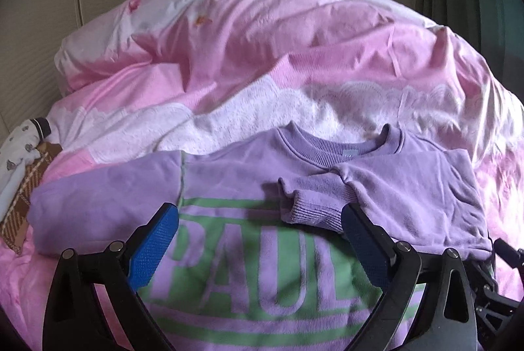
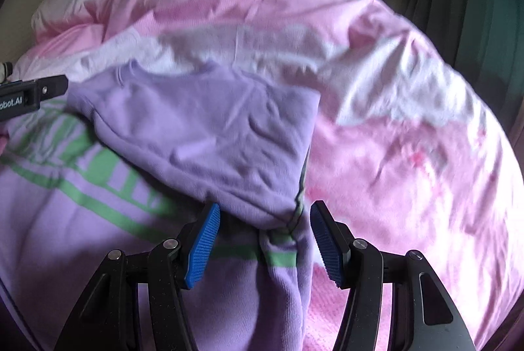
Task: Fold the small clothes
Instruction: 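Carry the held sleeve across the sweatshirt body with the right tool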
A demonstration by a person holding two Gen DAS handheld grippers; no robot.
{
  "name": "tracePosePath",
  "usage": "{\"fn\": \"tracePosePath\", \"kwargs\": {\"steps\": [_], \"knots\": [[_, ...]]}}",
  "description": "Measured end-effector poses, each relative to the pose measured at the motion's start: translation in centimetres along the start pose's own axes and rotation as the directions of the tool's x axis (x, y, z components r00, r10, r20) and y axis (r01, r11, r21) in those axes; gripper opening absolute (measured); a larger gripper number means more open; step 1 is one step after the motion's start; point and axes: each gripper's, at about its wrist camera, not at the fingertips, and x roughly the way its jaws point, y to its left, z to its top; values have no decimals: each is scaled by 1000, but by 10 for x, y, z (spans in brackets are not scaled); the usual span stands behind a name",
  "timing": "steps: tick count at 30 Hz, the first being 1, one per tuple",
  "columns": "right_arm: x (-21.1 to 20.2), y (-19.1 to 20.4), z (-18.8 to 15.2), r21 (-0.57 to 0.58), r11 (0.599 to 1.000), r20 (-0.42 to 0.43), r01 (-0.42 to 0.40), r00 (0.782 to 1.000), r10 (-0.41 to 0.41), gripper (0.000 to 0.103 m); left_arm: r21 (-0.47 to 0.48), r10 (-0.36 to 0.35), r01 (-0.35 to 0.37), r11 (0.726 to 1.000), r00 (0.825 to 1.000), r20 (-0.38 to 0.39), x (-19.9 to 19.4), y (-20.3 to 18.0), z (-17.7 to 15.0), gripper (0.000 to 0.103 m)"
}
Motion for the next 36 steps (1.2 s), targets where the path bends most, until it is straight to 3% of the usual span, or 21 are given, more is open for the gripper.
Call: {"fn": "tracePosePath", "kwargs": {"steps": [3, 6, 9, 14, 20, 27, 31, 36], "knots": [[11, -9, -3, 21, 1000, -30, 17, 999, -16, 57, 1, 19, -19, 1000, 999, -27, 11, 0, -3, 101], [19, -31, -7, 129, 991, -55, 34, 998, -27, 57, -9, 92, -93, 996, 993, -77, 27, 5, -8, 101], [24, -44, -13, 189, 982, -81, 31, 997, -15, 57, -43, 91, -96, 994, 990, -107, 35, 14, -15, 101], [9, -44, -18, 195, 980, -72, 46, 997, -33, 57, -37, 102, -106, 994, 990, -97, 25, 19, -18, 101], [-20, -43, -25, 233, 973, -56, 4, 998, 9, 57, -24, 69, -71, 997, 997, -46, -14, 32, -17, 101], [-71, 1, -13, 181, 980, 72, -78, 995, 66, 57, -75, 109, -108, 991, 994, 5, -61, 93, -24, 101], [-89, 45, 2, 134, 982, 119, -134, 986, 118, 57, -139, 146, -142, 980, 989, 15, -74, 149, -32, 101], [-104, 101, 15, 128, 973, 175, -194, 970, 171, 57, -234, 149, -131, 963, 987, 62, -84, 223, -44, 101]]}}
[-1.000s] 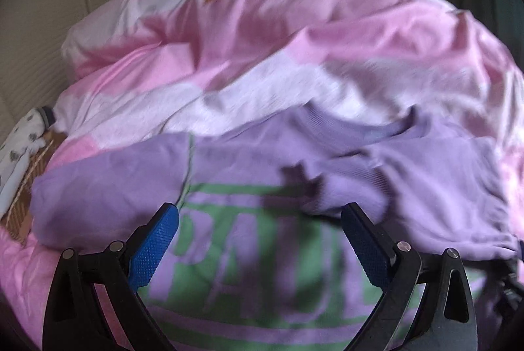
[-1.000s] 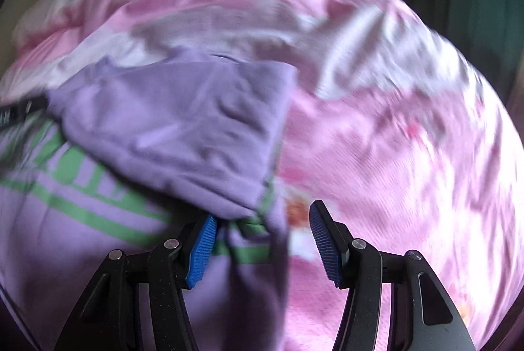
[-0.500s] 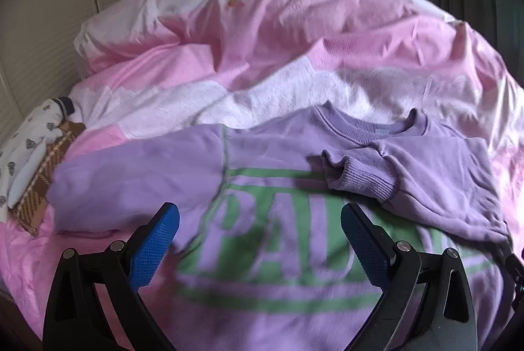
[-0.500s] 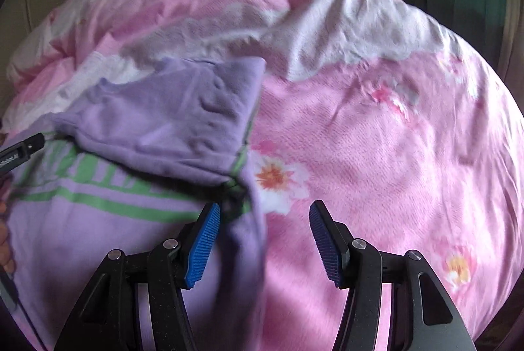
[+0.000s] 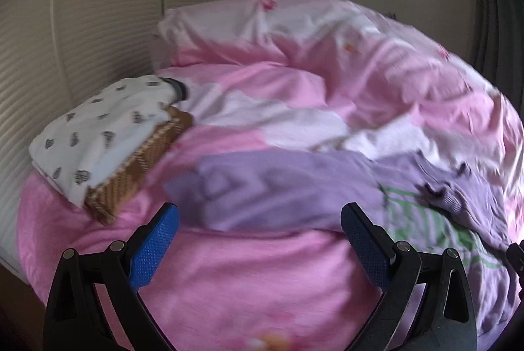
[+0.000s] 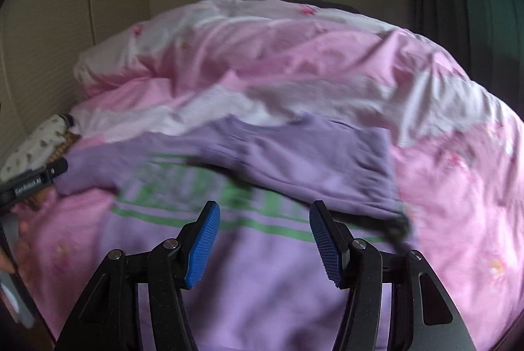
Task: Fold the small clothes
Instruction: 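Carry the held sleeve across the sweatshirt body with the right tool, then grasp the other sleeve cuff with the left tool and lift it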
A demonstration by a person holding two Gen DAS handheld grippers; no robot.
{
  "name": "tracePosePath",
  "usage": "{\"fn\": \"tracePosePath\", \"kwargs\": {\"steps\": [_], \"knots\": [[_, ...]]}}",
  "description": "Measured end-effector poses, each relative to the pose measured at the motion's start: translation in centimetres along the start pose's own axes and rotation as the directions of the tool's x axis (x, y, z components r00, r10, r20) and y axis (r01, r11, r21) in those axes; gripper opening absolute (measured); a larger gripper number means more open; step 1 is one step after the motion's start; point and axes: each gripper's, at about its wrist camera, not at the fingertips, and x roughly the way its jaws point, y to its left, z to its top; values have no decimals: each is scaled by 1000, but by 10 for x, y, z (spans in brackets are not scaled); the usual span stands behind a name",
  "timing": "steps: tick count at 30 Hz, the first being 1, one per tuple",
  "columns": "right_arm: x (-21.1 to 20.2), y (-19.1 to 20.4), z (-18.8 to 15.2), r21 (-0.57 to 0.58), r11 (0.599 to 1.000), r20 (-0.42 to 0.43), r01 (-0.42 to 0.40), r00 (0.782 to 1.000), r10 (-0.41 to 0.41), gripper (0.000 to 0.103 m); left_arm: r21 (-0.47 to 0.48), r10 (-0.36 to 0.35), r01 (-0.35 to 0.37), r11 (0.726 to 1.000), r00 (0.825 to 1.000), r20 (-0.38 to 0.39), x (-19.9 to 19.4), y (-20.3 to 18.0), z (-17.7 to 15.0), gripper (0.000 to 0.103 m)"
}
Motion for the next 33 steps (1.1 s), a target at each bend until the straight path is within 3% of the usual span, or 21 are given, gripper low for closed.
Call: {"fn": "tracePosePath", "kwargs": {"steps": [3, 7, 14, 17, 21, 24, 26, 29, 33], "knots": [[5, 40, 4, 14, 999, 19, -51, 999, 51, 57, -30, -25, 25, 999, 1000, 1, 14, 34, 2, 97], [16, 85, 9, -4, 996, 24, -86, 996, 86, 58, -37, -8, 8, 999, 1000, 0, 36, 68, 1, 88], [29, 132, 10, -21, 993, 25, -117, 993, 118, 57, -39, -27, 27, 999, 1000, -12, 75, 106, -1, 74], [35, 142, 8, -30, 992, 17, -123, 992, 123, 58, -61, -82, 80, 995, 996, -32, 91, 114, -2, 64], [43, 146, 4, -22, 992, -1, -128, 992, 128, 58, -75, -121, 117, 990, 992, -47, 105, 116, -5, 61], [47, 145, 3, -11, 992, -8, -126, 992, 126, 58, -91, -168, 163, 982, 984, -57, 111, 118, -6, 48], [49, 143, 2, -2, 992, -12, -125, 992, 125, 58, -97, -188, 182, 979, 980, -59, 113, 119, -6, 30], [49, 141, 1, 4, 992, -15, -123, 992, 123, 58, -99, -195, 189, 977, 979, -58, 111, 118, -7, 18], [43, 139, 1, 4, 993, -7, -119, 993, 119, 58, -118, -200, 194, 974, 979, -43, 100, 119, -4, 12]]}}
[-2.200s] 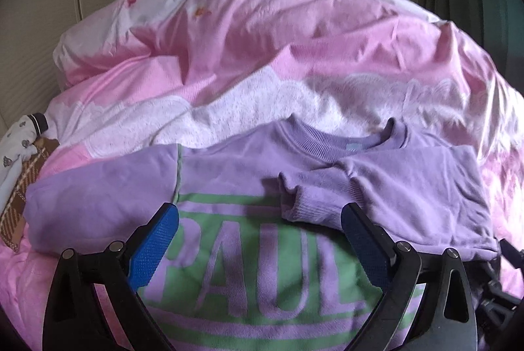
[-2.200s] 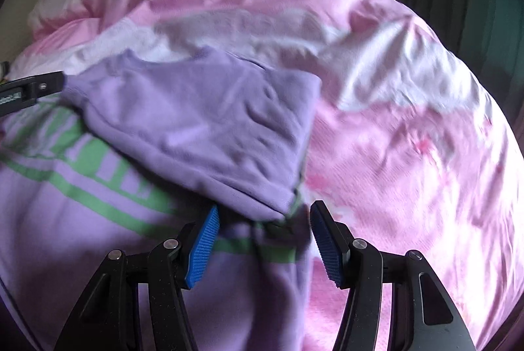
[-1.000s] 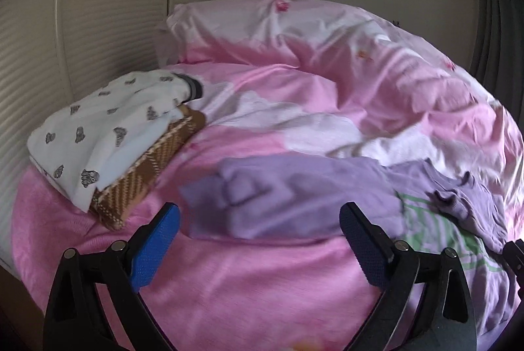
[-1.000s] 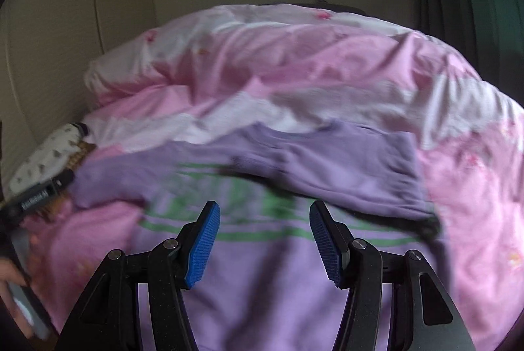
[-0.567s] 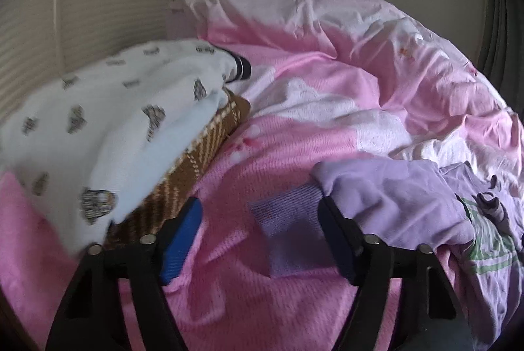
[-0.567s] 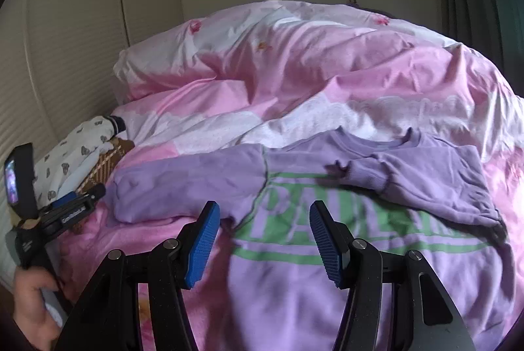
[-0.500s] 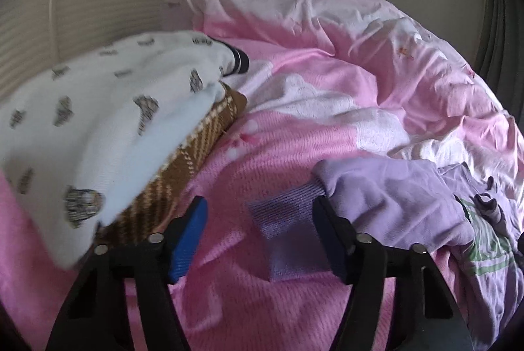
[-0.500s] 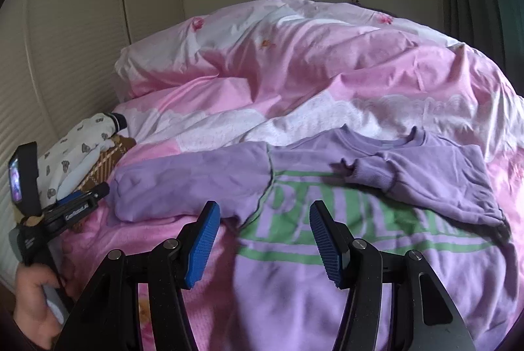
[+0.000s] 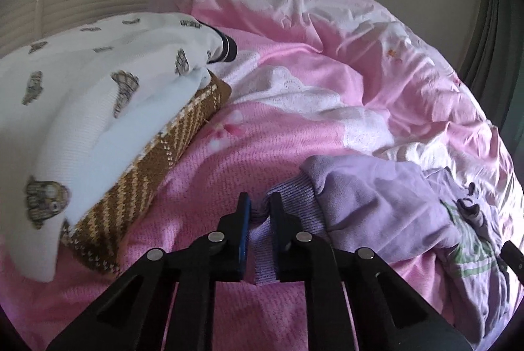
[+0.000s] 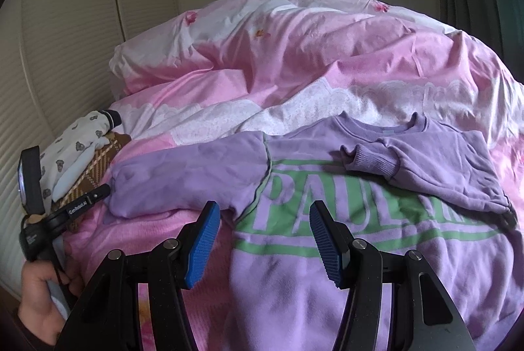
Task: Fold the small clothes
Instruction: 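Grasp the other sleeve cuff with the left tool and lift it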
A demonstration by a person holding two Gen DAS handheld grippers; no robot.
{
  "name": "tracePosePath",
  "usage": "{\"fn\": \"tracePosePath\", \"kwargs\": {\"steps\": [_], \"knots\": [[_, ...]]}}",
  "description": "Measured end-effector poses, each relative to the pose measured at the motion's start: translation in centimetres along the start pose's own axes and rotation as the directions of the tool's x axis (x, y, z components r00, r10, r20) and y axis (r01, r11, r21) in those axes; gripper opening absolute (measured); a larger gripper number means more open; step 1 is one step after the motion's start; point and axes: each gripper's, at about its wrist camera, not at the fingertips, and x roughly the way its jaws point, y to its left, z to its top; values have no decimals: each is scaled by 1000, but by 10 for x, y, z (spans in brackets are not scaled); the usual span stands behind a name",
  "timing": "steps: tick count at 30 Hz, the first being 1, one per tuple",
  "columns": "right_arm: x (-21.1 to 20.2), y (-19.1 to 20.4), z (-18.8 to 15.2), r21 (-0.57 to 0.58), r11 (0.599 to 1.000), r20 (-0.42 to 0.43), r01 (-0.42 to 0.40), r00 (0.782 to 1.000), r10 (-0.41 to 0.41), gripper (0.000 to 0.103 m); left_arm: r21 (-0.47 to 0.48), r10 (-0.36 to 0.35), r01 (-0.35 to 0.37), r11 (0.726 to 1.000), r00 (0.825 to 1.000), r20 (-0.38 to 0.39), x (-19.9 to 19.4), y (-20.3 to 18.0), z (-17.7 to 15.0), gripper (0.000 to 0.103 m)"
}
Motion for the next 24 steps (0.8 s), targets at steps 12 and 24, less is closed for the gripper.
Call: {"fn": "tracePosePath", "kwargs": {"steps": [12, 24], "knots": [[-37, -28, 8, 40, 999, 52, -9, 999, 6, 58, 88, -14, 5, 996, 995, 100, -73, -69, 28, 8], [-87, -136, 10, 175, 984, 120, 35, 991, -56, 58, 298, -141, 114, 948, 988, 71, -95, -264, 36, 7]]}}
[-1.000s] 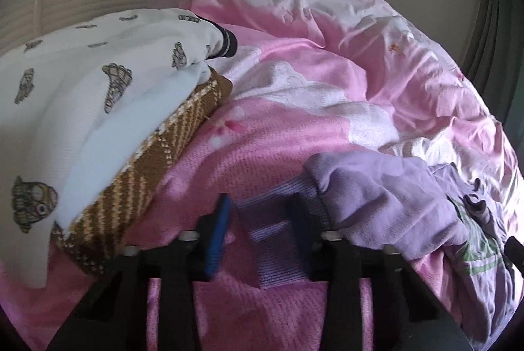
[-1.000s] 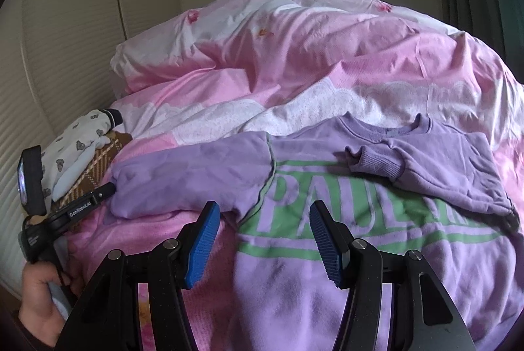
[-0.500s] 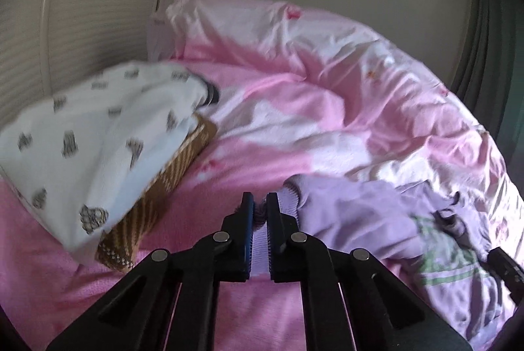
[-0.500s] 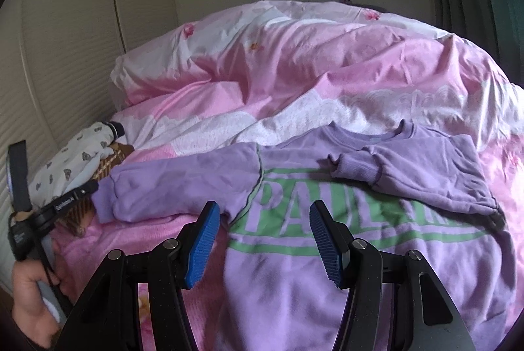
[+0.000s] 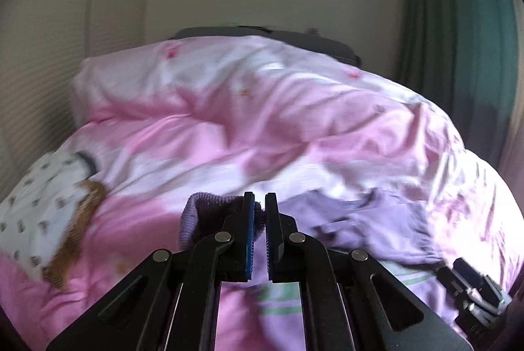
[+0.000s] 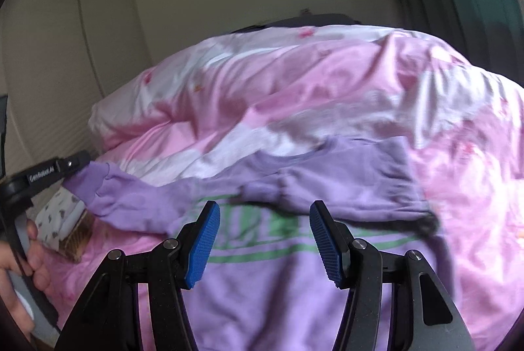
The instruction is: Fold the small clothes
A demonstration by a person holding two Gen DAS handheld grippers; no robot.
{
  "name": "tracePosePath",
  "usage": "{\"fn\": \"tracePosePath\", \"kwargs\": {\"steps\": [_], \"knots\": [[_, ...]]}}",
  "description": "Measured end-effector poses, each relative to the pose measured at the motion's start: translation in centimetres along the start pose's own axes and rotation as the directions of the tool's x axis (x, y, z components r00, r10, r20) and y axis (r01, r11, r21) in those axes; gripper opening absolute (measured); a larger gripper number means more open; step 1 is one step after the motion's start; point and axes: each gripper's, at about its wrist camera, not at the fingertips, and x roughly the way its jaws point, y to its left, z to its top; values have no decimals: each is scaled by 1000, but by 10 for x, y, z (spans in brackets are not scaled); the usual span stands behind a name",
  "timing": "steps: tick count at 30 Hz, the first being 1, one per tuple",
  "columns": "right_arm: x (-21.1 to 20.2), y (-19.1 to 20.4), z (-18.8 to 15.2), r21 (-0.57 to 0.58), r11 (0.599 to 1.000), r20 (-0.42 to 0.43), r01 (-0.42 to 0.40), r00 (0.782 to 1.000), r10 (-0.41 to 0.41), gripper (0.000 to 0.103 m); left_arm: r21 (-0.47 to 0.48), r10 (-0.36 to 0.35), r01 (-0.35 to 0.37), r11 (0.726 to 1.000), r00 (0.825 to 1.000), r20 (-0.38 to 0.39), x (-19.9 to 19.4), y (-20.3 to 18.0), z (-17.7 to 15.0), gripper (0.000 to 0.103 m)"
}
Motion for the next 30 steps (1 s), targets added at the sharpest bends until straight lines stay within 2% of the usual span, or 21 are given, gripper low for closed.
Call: {"fn": "tracePosePath", "kwargs": {"steps": [8, 13, 15, 18, 21, 22, 23, 25, 30], "knots": [[-17, -106, 10, 125, 989, 8, 76, 997, -78, 58, 136, -115, 122, 983, 992, -59, 55, -147, 12, 7], [-20, -162, 17, 194, 972, -11, 132, 991, -133, 58, 176, -167, 185, 967, 979, -114, 84, -213, 1, 7], [-18, -178, 20, 224, 966, -20, 129, 992, -127, 58, 196, -170, 195, 961, 976, -139, 98, -233, -7, 7], [-13, -187, 21, 172, 970, -40, 173, 985, -168, 58, 221, -164, 200, 955, 971, -174, 116, -250, -21, 7], [-10, -196, 17, 165, 971, -57, 173, 984, -166, 58, 226, -152, 195, 954, 969, -192, 124, -252, -32, 8], [-10, -198, 16, 166, 971, -60, 173, 984, -166, 58, 229, -143, 186, 956, 971, -191, 123, -252, -34, 17], [-7, -199, 14, 167, 971, -69, 171, 985, -161, 58, 230, -141, 184, 956, 972, -189, 121, -251, -36, 36], [-2, -199, 12, 166, 973, -85, 161, 985, -149, 58, 235, -135, 174, 956, 976, -174, 114, -245, -37, 53], [-3, -188, 9, 127, 980, -83, 152, 986, -142, 58, 239, -114, 150, 959, 981, -155, 96, -219, -38, 53]]}}
